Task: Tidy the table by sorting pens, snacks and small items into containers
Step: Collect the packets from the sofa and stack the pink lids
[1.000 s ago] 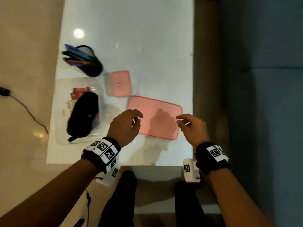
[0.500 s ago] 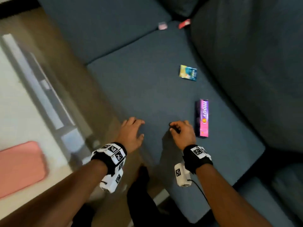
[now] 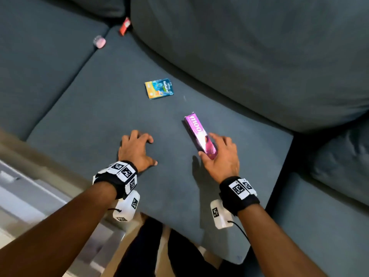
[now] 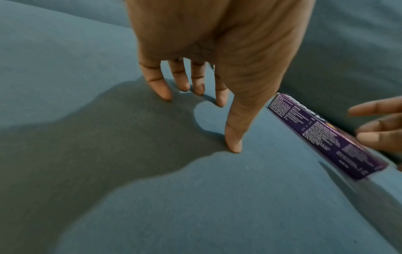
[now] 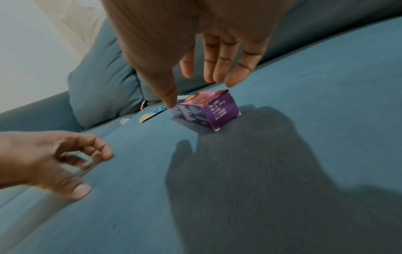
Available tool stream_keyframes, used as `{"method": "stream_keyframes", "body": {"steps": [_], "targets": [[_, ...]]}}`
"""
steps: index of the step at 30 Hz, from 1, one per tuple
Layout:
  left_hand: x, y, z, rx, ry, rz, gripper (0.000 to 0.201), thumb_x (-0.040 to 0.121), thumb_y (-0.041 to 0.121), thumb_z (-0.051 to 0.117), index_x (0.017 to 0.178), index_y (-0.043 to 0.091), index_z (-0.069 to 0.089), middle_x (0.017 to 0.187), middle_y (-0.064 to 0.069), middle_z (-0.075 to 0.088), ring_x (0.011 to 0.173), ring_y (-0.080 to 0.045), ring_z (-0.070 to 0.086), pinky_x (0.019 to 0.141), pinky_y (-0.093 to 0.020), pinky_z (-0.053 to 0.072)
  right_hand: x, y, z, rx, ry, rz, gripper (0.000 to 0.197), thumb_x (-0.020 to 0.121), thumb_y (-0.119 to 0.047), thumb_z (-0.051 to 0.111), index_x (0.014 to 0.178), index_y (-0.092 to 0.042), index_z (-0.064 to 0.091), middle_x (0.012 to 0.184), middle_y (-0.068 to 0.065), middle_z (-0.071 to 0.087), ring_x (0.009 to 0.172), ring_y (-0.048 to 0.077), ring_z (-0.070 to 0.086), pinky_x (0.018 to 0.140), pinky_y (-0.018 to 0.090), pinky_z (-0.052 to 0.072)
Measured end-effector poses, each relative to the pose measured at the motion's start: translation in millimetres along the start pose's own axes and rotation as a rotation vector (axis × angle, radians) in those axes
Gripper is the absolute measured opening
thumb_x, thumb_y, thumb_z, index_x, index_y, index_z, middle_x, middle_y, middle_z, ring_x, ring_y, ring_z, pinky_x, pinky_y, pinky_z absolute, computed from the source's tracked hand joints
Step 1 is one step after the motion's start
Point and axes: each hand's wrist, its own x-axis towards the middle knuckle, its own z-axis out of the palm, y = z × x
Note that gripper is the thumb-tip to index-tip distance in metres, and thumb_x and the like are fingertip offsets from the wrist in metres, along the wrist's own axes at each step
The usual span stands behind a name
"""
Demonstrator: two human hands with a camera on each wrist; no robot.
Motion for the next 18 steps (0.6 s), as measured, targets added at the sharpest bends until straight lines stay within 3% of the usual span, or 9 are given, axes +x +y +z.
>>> {"method": "stream_keyframes", "body": {"steps": [3, 7, 11, 13, 15, 17, 18], "targets": [[4.1, -1.5, -5.9, 0.004, -0.016, 0.030, 0.072, 0.049, 0.044, 0.090, 0.110, 0.033, 0.055, 0.117, 0.004, 0.045, 0.111, -0.030, 0.040, 0.095, -0.043, 0.044, 21.5, -5.7, 6.5, -0.075, -0.140, 0.059, 0.063, 0.079, -0.044, 0.070, 0.135, -0.026, 0.051, 0.120, 0.004, 0.056, 0.108, 0.028, 0.054, 0.092, 0.034, 0.045], [9.7, -8.0, -17.2, -0.012, 0.044, 0.150, 0.092, 0.058, 0.038, 0.086, 0.137, 0.036, 0.039, 0.128, 0.001, 0.044, 0.116, -0.032, 0.044, 0.095, -0.046, 0.046, 38.8, -33.2, 17.7, -0.055, -0.281, -0.021, 0.058, 0.072, -0.039, 0.068, 0.128, -0.030, 0.057, 0.112, 0.000, 0.061, 0.103, 0.027, 0.059, 0.088, 0.031, 0.046], [13.7, -19.4, -36.7, 0.178, 0.070, 0.369, 0.106, 0.061, 0.034, 0.083, 0.147, 0.044, 0.022, 0.155, 0.001, 0.023, 0.142, -0.027, 0.022, 0.103, -0.049, 0.035, 47.0, -71.1, 38.3, -0.095, -0.413, -0.181, 0.061, 0.067, -0.042, 0.064, 0.126, -0.032, 0.060, 0.106, -0.002, 0.062, 0.100, 0.026, 0.060, 0.087, 0.031, 0.047], [25.6, -28.3, -46.4, 0.296, 0.049, 0.464, 0.097, 0.065, 0.037, 0.080, 0.147, 0.043, 0.028, 0.156, 0.000, 0.026, 0.146, -0.027, 0.019, 0.111, -0.054, 0.025, 55.8, -96.0, 49.8, -0.086, -0.461, -0.279, 0.058, 0.070, -0.041, 0.070, 0.126, -0.031, 0.061, 0.107, -0.001, 0.066, 0.102, 0.026, 0.061, 0.089, 0.029, 0.045], [41.1, -40.1, -56.2, 0.357, -0.007, 0.499, 0.072, 0.075, 0.040, 0.073, 0.139, 0.037, 0.042, 0.144, 0.001, 0.043, 0.140, -0.026, 0.033, 0.114, -0.056, 0.018, 70.3, -119.6, 60.3, -0.042, -0.491, -0.330, 0.052, 0.076, -0.047, 0.074, 0.124, -0.030, 0.064, 0.110, -0.002, 0.069, 0.104, 0.024, 0.062, 0.090, 0.027, 0.045], [54.9, -51.4, -68.4, 0.315, -0.048, 0.479, 0.047, 0.082, 0.040, 0.065, 0.126, 0.031, 0.052, 0.122, 0.002, 0.053, 0.121, -0.026, 0.050, 0.110, -0.047, 0.028, 90.9, -137.8, 65.1, 0.009, -0.407, -0.293, 0.048, 0.080, -0.059, 0.065, 0.120, -0.031, 0.066, 0.112, -0.005, 0.070, 0.104, 0.021, 0.063, 0.090, 0.030, 0.049], [59.6, -55.8, -74.8, 0.279, -0.066, 0.459, 0.042, 0.083, 0.040, 0.064, 0.122, 0.029, 0.052, 0.115, 0.001, 0.053, 0.113, -0.026, 0.052, 0.103, -0.042, 0.036, 103.7, -141.9, 65.5, 0.020, -0.304, -0.268, 0.048, 0.082, -0.059, 0.061, 0.119, -0.030, 0.066, 0.113, -0.003, 0.069, 0.104, 0.022, 0.063, 0.091, 0.033, 0.050]]}}
